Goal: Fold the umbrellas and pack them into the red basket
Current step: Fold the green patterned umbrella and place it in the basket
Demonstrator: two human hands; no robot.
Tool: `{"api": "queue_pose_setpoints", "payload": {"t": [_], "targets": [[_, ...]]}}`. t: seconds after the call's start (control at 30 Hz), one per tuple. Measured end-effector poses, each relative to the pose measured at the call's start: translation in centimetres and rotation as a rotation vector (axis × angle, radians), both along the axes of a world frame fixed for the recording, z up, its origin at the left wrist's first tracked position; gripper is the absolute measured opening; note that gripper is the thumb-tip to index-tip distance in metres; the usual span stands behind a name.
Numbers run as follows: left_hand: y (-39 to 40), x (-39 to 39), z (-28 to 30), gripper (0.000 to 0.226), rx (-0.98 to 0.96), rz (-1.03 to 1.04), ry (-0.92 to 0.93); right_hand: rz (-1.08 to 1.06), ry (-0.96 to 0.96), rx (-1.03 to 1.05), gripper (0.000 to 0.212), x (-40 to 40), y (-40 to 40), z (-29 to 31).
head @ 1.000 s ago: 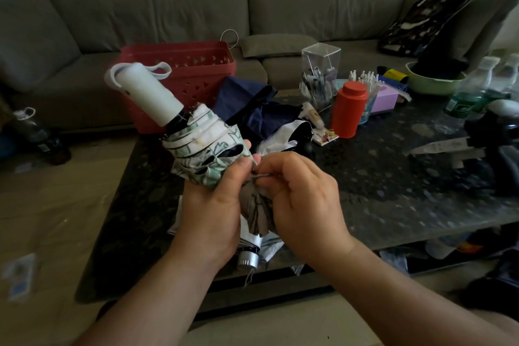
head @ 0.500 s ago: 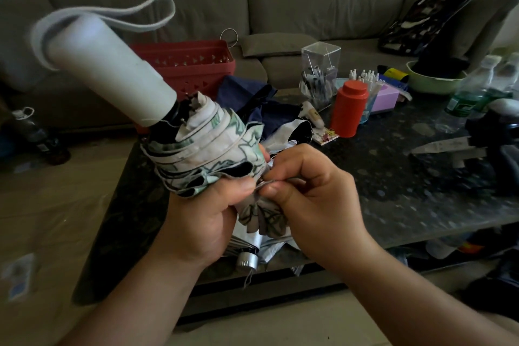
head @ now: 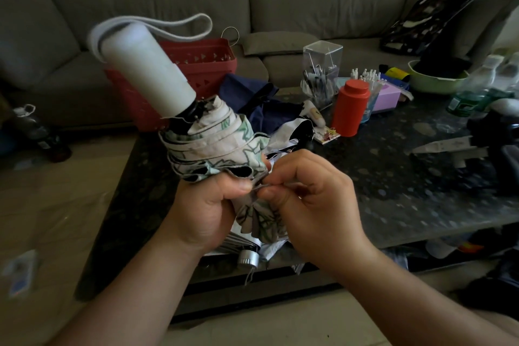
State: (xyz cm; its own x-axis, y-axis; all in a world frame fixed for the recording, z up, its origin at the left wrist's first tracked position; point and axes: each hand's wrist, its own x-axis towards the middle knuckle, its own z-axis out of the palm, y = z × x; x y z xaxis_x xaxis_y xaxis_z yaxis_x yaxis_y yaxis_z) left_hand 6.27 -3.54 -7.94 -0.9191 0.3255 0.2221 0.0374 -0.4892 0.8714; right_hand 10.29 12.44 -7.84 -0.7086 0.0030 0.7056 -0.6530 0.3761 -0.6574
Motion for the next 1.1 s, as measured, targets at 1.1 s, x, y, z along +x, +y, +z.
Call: {"api": "queue_pose_setpoints", "payload": {"t": [1.1], "targets": [[0.5, 0.9, -0.7, 0.040, -0.737, 0.418, 0.782, -0.011, -0.420, -0.420, 0.012, -0.3, -0.1, 0.4]]}}
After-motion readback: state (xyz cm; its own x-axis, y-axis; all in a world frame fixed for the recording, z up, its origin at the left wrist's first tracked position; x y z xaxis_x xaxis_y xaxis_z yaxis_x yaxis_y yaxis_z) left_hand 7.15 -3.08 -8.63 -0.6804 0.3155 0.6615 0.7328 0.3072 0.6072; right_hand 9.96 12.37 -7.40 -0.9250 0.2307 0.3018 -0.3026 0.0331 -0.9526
